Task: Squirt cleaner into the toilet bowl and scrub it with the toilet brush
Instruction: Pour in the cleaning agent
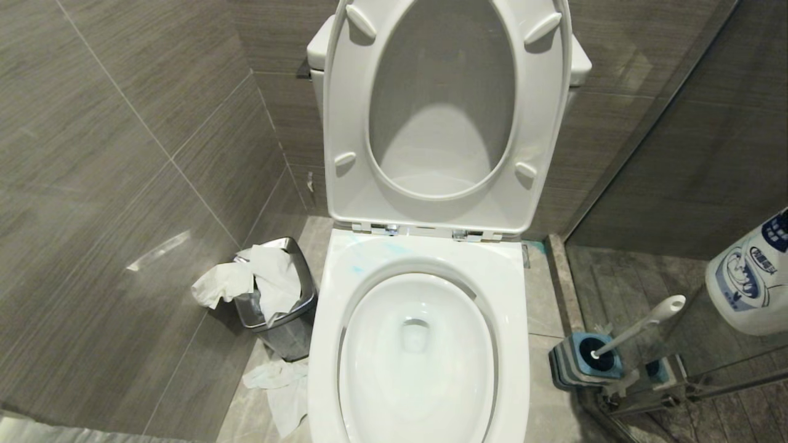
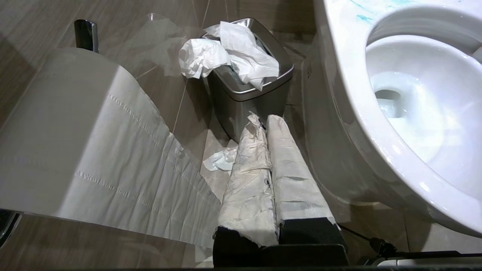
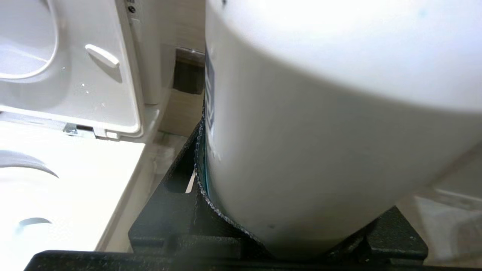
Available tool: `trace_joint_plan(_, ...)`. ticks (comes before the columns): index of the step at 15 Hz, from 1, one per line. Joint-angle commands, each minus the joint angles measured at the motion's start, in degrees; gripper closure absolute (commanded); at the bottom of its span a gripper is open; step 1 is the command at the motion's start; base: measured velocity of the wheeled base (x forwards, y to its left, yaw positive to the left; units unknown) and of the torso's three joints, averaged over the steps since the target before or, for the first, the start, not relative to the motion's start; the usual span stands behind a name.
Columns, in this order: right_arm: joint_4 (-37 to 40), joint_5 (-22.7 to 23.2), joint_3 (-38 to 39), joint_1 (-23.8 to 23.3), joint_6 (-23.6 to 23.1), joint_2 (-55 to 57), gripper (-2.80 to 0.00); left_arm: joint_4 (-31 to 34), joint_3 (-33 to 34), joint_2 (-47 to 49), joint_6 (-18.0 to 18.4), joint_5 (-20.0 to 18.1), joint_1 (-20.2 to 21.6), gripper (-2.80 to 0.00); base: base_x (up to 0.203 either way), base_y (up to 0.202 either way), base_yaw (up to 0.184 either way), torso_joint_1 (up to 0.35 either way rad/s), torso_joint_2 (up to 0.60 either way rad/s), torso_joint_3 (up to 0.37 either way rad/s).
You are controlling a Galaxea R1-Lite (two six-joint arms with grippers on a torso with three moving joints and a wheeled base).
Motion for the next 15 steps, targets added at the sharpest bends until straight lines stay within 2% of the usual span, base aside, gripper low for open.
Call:
trace_joint_plan(1,-0.3,-0.4,-2.4,1.4,-0.2,5.5,0.0,0.0,0.1,0.0,0.0,0.0,0.0,0.0,0.0,0.0,0.0,0.0,0.0,0.0)
trace_joint_plan(4,-0.5,-5.8,-5.4,5.5,-1.7,10.2,0.0,0.0,0.1,0.0,-0.1,0.0,0.0,0.0,0.0,0.0,0.0,0.0,0.0,0.0)
trace_joint_plan(9,-0.8,-21.8,-9.3,21.5,-2.5,17.4,0.0,0.0,0.1,0.0,-0.1,0.0,0.0,0.0,0.0,0.0,0.0,0.0,0.0,0.0)
trace_joint_plan(11,-0.8,-23.4,-11.5,22.9,-4.4,20.2,0.0,0.1,0.1,0.0,-0.1,-0.1,0.0,0.0,0.0,0.0,0.0,0.0,0.0,0.0)
trace_joint_plan(15,-0.7,-23.7,-12.6,27.2,-9.8,23.2,0.0,0.0,0.1,0.0,-0.1,0.0,0.0,0.0,0.0,0.0,0.0,0.0,0.0,0.0)
